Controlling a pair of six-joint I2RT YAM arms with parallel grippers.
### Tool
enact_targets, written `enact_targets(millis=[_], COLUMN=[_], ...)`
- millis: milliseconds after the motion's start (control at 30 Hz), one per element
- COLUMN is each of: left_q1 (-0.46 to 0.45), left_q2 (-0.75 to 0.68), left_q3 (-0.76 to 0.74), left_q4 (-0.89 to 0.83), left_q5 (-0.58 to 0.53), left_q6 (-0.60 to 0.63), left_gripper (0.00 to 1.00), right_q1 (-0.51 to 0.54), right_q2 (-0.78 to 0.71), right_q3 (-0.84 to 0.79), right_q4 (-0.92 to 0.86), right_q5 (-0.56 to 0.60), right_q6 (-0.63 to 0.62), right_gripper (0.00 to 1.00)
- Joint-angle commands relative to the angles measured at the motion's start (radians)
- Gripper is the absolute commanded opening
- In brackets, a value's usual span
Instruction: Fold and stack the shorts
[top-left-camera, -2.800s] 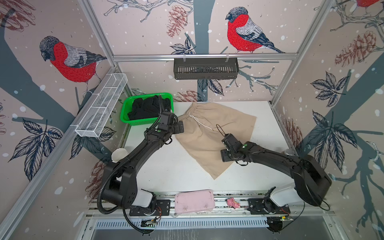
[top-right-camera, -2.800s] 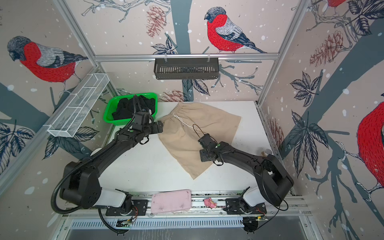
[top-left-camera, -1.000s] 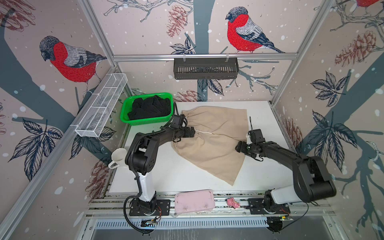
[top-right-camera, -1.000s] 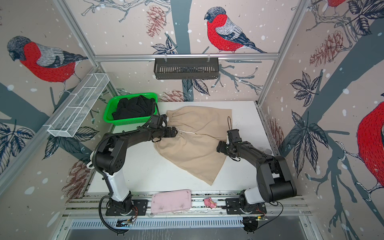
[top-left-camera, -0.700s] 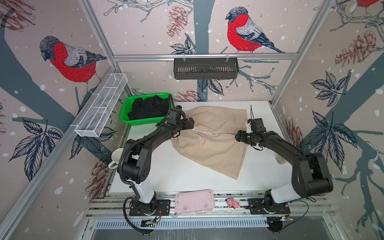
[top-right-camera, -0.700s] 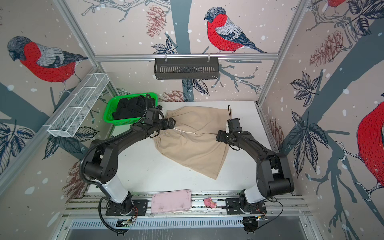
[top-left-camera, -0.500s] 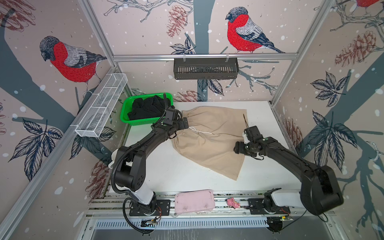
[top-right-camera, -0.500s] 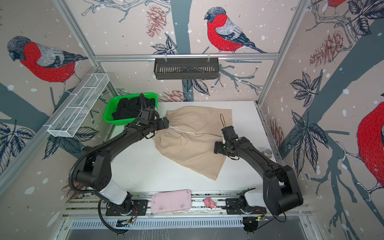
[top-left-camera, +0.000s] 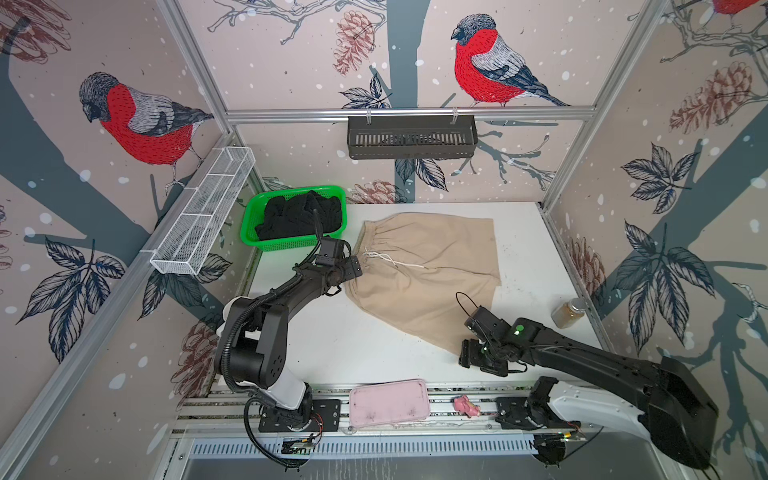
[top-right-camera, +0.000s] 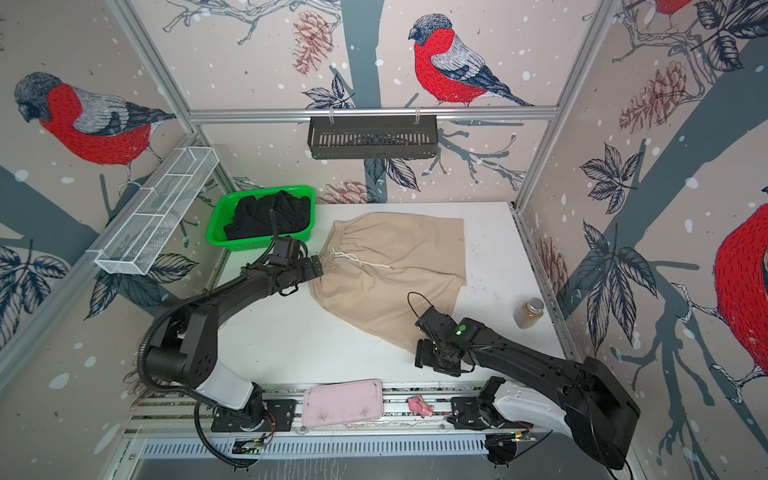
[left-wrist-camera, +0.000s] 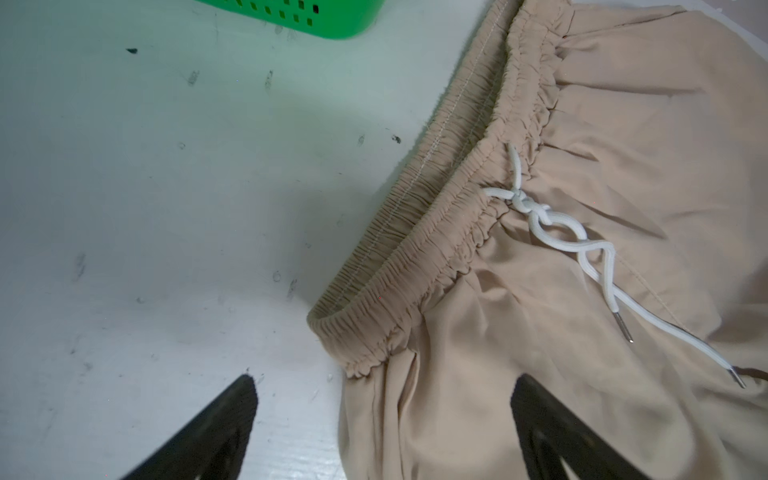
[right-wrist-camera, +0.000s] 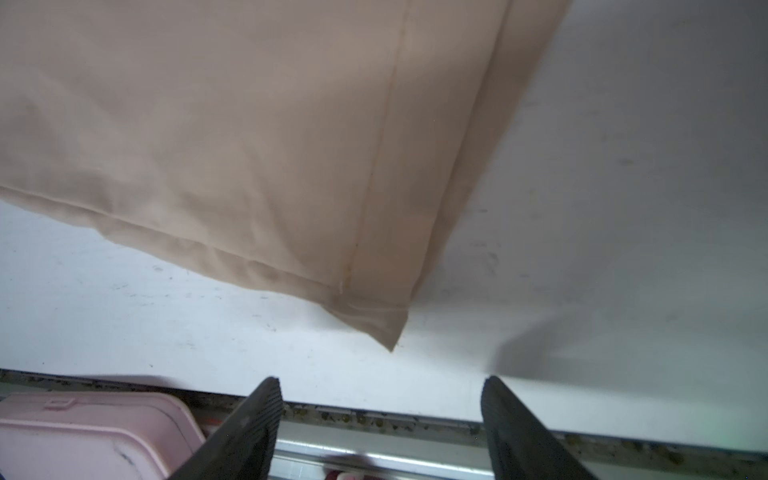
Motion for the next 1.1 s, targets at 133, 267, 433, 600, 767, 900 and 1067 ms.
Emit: enact_targets(millis=[133, 267, 433, 600, 767, 900, 1067], left_q1=[0.043, 0.073, 0.073, 0.073, 0.073, 0.073, 0.073], left_q2=[0.004, 0.001, 0.036, 0.073, 0.107, 0.136, 0.112], left_q3=[-0.051, -0.091, -0.109, -0.133, -0.127, -0.103, -0.041], left_q4=[0.090, 0.159, 0.219, 0.267, 0.302, 0.305, 0.189], left_q5=[0.031, 0.094, 0.148, 0.177, 0.197, 0.218, 0.167], left_q6=[-0.040, -0.070, -0.077, -0.087, -0.079, -0.062, 0.018], left_gripper=[0.95, 0.93, 0.84, 0.70, 0.58, 0.18, 0.00], right_q1=[-0.012, -0.012, -0.019, -0.032, -0.035, -0.035, -0.045], right_q2=[0.039, 0.102, 0.041, -0.028, -0.068, -0.084, -0.108], right_q3=[-0.025, -0.065, -0.046, -0.039, -0.045, -0.026, 0.041], right_q4=[0.189, 0.230, 0.126, 0.080, 0.075, 0.056, -0.026], right_q5=[0.121, 0.098, 0.131, 0.154, 0.169, 0.196, 0.256], right_q6=[0.024, 0.006, 0.002, 0.013, 0.015, 0.005, -0.060], right_gripper=[0.64, 0.47, 0.21, 0.17, 0.16, 0.15, 0.12])
